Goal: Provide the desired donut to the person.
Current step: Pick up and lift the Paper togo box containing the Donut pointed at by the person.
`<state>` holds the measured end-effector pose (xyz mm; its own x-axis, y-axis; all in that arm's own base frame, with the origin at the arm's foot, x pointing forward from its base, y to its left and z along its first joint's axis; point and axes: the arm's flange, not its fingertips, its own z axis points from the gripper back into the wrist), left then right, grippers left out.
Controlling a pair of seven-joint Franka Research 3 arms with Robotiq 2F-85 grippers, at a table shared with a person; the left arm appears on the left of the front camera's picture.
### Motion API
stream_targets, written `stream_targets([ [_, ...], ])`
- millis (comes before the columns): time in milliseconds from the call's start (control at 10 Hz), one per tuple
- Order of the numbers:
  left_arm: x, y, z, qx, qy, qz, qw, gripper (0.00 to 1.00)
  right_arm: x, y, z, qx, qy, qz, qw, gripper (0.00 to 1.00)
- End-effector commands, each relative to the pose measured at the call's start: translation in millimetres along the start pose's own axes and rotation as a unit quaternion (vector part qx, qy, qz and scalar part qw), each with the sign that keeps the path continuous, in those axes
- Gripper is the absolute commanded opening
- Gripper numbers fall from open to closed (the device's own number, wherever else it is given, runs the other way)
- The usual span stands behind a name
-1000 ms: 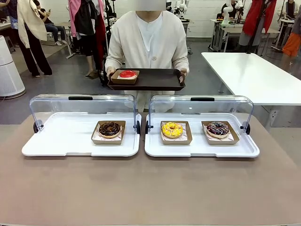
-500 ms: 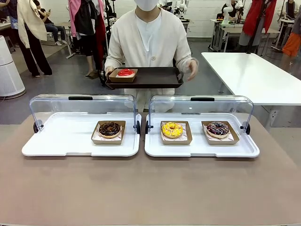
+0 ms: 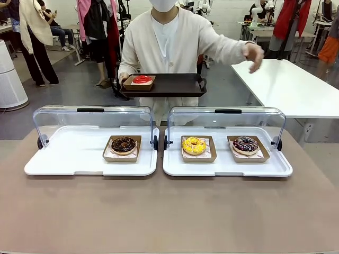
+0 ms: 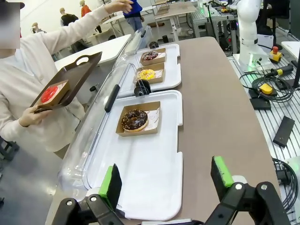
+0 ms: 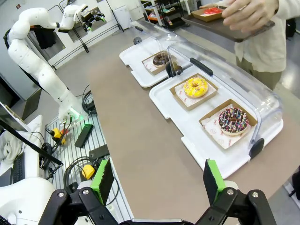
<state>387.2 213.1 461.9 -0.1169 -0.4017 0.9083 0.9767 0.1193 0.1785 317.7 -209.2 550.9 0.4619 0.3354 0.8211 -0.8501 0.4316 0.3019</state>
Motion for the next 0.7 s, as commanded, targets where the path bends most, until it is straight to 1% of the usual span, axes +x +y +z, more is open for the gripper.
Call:
stream_targets([
  [0,-0.1,-0.6,1.3,0.001,-0.001,0.0,1.0,1.0,0.7,0.5,-0.2,0.004,-0.006,0.005,1.0,1.0],
  [600,-0.1,-0.6,1.3,0.001,-0.001,0.0,1.0,1.0,0.7,0.5,-0.2,0.004,-0.006,0.005,1.0,1.0],
])
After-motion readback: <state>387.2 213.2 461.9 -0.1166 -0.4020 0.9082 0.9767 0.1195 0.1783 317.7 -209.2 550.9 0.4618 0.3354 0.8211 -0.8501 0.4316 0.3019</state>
